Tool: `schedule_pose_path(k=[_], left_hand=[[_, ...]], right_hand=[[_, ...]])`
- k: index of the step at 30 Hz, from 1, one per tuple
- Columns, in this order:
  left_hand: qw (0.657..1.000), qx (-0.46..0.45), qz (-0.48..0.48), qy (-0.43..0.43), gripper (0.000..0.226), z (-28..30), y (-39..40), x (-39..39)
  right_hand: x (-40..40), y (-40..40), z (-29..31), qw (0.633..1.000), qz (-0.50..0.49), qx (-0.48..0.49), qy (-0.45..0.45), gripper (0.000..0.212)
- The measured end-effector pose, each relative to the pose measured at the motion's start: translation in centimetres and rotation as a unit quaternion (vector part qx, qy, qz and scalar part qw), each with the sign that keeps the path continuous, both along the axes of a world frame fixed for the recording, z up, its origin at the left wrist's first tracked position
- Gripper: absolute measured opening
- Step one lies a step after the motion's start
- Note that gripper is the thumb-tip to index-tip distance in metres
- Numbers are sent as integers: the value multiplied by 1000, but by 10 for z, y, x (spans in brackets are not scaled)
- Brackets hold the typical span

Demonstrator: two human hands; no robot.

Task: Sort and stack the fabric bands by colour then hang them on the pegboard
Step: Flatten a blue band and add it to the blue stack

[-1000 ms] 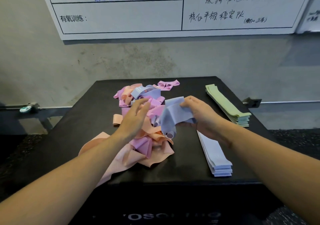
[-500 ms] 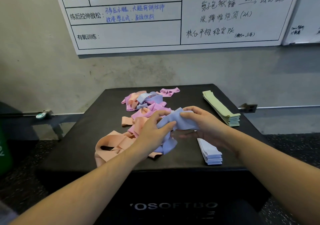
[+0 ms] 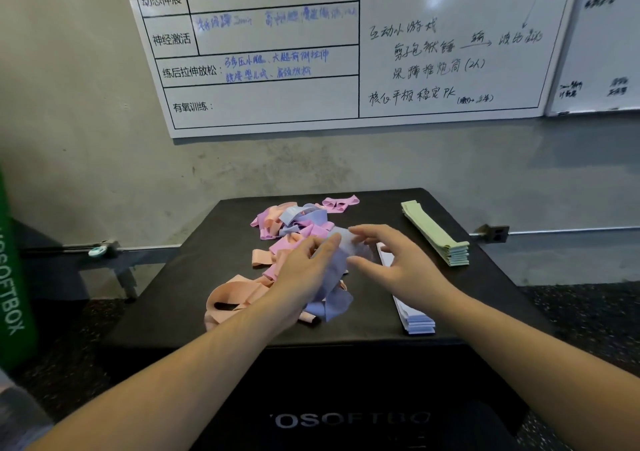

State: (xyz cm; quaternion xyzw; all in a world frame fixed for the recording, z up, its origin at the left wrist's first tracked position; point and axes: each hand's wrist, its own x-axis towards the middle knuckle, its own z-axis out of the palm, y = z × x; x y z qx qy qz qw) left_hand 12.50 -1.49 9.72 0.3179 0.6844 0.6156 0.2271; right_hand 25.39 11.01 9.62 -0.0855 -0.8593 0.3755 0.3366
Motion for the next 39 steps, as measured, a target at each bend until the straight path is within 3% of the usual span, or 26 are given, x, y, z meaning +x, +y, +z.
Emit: schedule_pose_path(k=[4, 10, 15, 18, 20, 23, 28, 30, 35, 39], left_hand=[[1000, 19, -16, -17, 38, 4, -3, 12], [999, 28, -36, -7, 13, 5, -6, 26], [1000, 20, 2, -24, 16, 9, -5, 31], [998, 21, 48, -22, 27, 11, -2, 28], [995, 37, 61, -71, 20, 11, -2, 28], [985, 50, 38, -164, 14, 7, -2, 27], [980, 33, 21, -196, 26, 0, -4, 27], [976, 12, 8, -218, 31, -4, -7, 28], [971, -87, -4, -221, 15, -4, -7, 32], [980, -57, -11, -188, 61, -6, 0, 34]], right_hand=[[1, -1, 1, 999, -51, 2, -14, 18], [13, -7, 3, 997, -72, 20, -3, 13], [17, -8, 12, 993, -115, 39, 7, 9], [25, -11, 18, 997, -75, -21, 2, 10], [28, -15, 20, 997, -64, -48, 3, 10], [28, -20, 21, 995, -62, -71, 31, 13], [26, -23, 30, 978, -48, -176, 99, 14], [26, -21, 38, 963, -47, -237, 120, 17], [24, -15, 50, 946, -46, -304, 99, 13], [22, -14, 52, 961, -49, -262, 79, 14]])
